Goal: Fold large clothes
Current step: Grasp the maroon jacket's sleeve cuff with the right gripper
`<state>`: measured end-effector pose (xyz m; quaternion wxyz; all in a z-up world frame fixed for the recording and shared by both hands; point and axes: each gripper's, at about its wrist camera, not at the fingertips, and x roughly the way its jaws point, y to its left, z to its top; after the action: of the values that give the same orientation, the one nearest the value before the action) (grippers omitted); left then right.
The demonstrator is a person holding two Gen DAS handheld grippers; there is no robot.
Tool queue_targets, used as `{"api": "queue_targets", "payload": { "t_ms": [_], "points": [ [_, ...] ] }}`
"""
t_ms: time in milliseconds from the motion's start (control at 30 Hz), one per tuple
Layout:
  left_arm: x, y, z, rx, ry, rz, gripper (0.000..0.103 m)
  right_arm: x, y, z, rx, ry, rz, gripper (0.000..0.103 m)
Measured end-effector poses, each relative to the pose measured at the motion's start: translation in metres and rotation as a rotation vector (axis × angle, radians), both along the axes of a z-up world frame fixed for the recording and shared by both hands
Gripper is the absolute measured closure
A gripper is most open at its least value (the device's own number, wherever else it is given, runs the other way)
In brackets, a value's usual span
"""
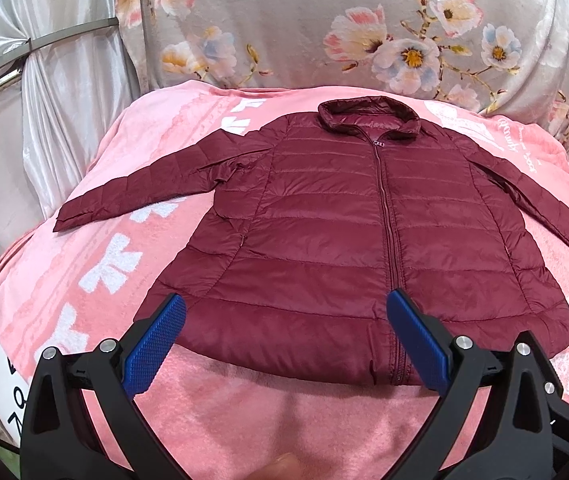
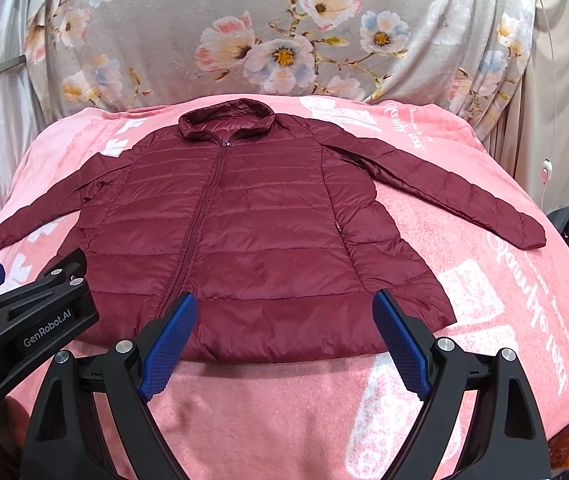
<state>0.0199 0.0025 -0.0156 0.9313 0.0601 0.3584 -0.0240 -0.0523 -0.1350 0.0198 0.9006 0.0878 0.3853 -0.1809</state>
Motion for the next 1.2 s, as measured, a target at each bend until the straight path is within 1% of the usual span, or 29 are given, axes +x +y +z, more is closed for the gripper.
{"api": "queue_targets", "payload": {
  "t_ms": [367,467,533,567,667,700,733,800,833,867,900,933,967,1000,1033,1100,1200],
  "points": [
    [0.0,-0.006,-0.001,0.004,0.004,-0.009,0.005,-0.005,-0.006,-0.004,-0.014,-0.005,-0.019,0.016],
    [0.005,-0.009,-0.005,0.01,0.008,-0.01,0.005,0.002,-0.016,-0.009,-0.035,-0.001,-0.024,0.016],
    [0.011,-0.006,-0.007,0.015,0.005,-0.001,0.005,0.007,-0.035,-0.011,-0.059,-0.017,-0.055,0.016],
    [0.014,-0.005,-0.007,0.014,0.001,0.004,0.005,0.009,-0.05,-0.013,-0.069,-0.022,-0.085,0.016],
    [0.034,0.003,-0.007,0.016,-0.008,0.033,0.005,0.012,-0.123,-0.022,-0.073,-0.034,-0.244,0.016],
    [0.043,0.006,-0.008,0.017,-0.009,0.054,0.005,0.011,-0.154,-0.028,-0.058,-0.037,-0.311,0.016],
    [0.048,0.008,-0.009,0.018,-0.008,0.067,0.005,0.011,-0.179,-0.034,-0.04,-0.042,-0.353,0.016],
    [0.062,0.008,-0.013,0.02,0.0,0.083,0.005,0.011,-0.23,-0.049,0.001,-0.021,-0.447,0.016],
    [0.069,0.008,-0.014,0.023,0.001,0.09,0.005,0.011,-0.256,-0.059,0.04,-0.008,-0.489,0.016],
    [0.075,0.008,-0.014,0.025,-0.001,0.098,0.005,0.009,-0.29,-0.072,0.107,-0.015,-0.55,0.016],
    [0.082,0.008,-0.013,0.024,-0.008,0.109,0.005,0.007,-0.307,-0.076,0.139,-0.026,-0.583,0.016],
    [0.087,0.008,-0.011,0.028,-0.016,0.121,0.005,0.001,-0.335,-0.088,0.204,-0.039,-0.656,0.016],
    [0.091,0.009,-0.01,0.03,-0.021,0.13,0.005,-0.004,-0.352,-0.097,0.256,-0.043,-0.713,0.016],
    [0.096,0.009,-0.008,0.032,-0.029,0.141,0.005,-0.008,-0.359,-0.102,0.284,-0.049,-0.74,0.016],
    [0.1,0.01,-0.007,0.035,-0.036,0.151,0.005,-0.016,-0.374,-0.11,0.326,-0.075,-0.794,0.016],
    [0.106,0.011,-0.007,0.036,-0.043,0.164,0.005,-0.027,-0.386,-0.116,0.32,-0.103,-0.865,0.016],
    [0.117,0.013,-0.011,0.044,-0.036,0.186,0.005,-0.032,-0.404,-0.121,0.328,-0.145,-0.901,0.017]
  ]
}}
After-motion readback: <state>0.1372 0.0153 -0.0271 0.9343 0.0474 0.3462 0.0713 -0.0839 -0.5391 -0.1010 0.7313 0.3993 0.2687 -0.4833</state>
